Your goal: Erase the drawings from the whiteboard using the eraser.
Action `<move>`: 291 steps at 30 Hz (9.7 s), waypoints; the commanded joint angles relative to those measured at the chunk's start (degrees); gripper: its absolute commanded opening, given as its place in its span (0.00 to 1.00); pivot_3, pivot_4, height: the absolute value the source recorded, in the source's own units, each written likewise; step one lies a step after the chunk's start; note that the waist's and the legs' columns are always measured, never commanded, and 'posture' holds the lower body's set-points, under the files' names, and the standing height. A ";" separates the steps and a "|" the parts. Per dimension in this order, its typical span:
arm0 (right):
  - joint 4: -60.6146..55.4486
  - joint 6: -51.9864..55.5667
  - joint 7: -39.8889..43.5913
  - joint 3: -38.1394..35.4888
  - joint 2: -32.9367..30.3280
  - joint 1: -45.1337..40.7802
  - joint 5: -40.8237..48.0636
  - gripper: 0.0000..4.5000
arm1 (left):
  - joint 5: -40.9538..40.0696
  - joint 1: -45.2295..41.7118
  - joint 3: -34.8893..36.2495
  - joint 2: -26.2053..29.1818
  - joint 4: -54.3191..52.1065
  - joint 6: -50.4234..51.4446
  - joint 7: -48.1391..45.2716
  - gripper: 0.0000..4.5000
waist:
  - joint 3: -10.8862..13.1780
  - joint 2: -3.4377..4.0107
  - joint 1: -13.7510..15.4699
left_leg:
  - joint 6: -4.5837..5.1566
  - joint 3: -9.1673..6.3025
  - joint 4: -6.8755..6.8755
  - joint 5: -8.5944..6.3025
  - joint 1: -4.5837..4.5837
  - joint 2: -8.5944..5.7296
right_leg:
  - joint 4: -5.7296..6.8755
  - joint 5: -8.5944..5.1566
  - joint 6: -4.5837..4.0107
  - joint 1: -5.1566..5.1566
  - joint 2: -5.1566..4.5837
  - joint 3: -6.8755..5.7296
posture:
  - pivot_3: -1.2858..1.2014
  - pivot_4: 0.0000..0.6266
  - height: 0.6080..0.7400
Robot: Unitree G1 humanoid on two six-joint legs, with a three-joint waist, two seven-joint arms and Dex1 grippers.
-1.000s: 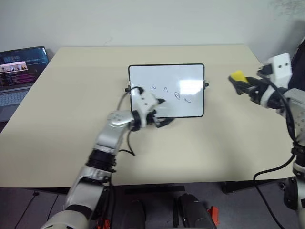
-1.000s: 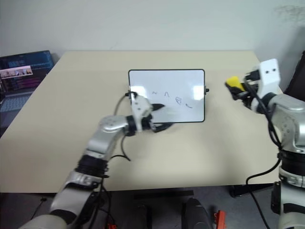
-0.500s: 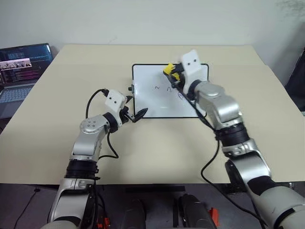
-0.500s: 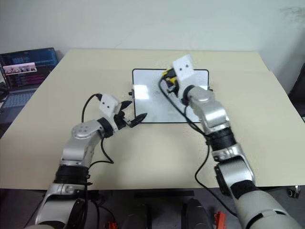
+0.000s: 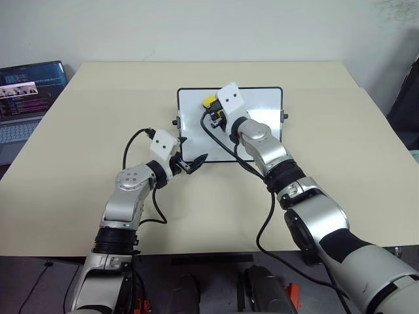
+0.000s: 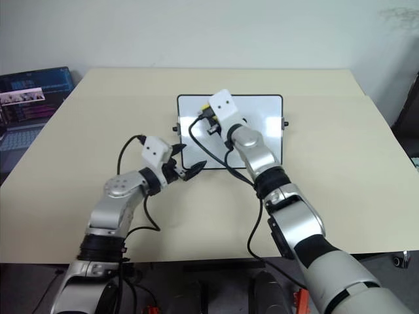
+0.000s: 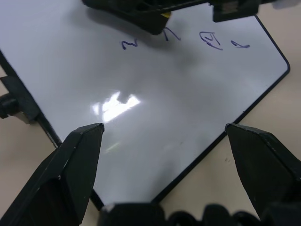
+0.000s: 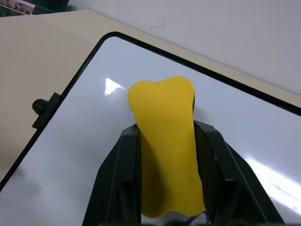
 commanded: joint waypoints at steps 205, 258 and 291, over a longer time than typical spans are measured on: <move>-1.27 7.39 4.94 3.80 -15.25 6.58 -12.74 0.25 | -2.01 -6.95 -1.73 4.65 -0.96 -4.32 -8.60 1.00 | -0.25 -0.49 0.50 | 0.20 -0.24 0.14 0.39 0.21 -0.08 | 0.05 -0.03 0.05 0.40 0.09 -0.01 | 0.52 0.24 1.00; -56.88 26.20 41.54 -7.13 -45.34 26.83 3.32 0.25 | -7.25 -7.45 3.36 18.15 -5.66 3.30 -17.64 1.00 | -0.21 -0.53 0.40 | -0.07 -0.24 -0.40 -0.17 -0.30 -0.04 | -0.27 -0.49 -0.07 -0.15 0.05 -0.10 | 0.52 0.24 1.00; -59.10 27.77 39.37 -4.53 -43.30 25.70 4.34 0.25 | -6.20 -7.92 1.50 16.12 -6.09 3.62 -17.19 1.00 | -0.20 -0.53 0.37 | -0.07 -0.21 -0.22 -0.17 -0.29 -0.03 | -0.12 -0.45 -0.14 -0.13 0.05 -0.07 | 0.52 0.24 1.00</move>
